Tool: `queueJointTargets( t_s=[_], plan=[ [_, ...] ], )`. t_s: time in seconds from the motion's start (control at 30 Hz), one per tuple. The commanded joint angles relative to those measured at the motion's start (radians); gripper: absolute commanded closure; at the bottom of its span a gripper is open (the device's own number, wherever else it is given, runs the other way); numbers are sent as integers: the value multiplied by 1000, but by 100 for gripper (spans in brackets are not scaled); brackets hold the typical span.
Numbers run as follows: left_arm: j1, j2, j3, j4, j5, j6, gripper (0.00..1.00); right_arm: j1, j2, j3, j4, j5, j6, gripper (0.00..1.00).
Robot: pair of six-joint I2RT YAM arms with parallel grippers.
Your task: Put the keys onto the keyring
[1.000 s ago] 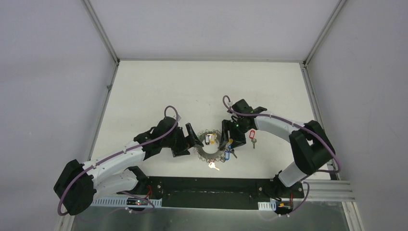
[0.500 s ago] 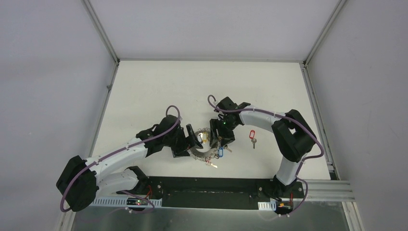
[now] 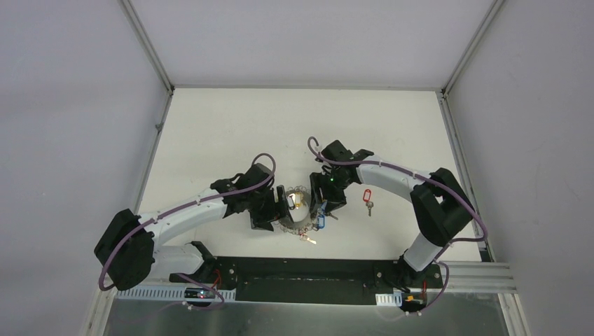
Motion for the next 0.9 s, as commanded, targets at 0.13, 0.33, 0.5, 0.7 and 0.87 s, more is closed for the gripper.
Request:
queueJointTargets(
  t_s=[0.13, 0.33, 0.5, 0.7, 0.87],
  plan=[
    [-24, 15, 73, -76, -53, 40, 28, 10, 32, -26, 17, -39, 55, 50],
    [-28, -35, 70, -94, -72, 44, 28, 11, 109, 39, 53, -42, 62, 65],
    [-28, -64, 57, -108, -74, 37, 28, 10, 206, 158, 46, -12, 45, 77],
    [-28, -108, 32, -117, -77, 25, 28, 11, 198, 214, 4, 6, -17, 69],
    [-28, -135, 1, -117, -95, 7, 28, 12, 64, 135, -1, 35, -78, 46]
  ],
)
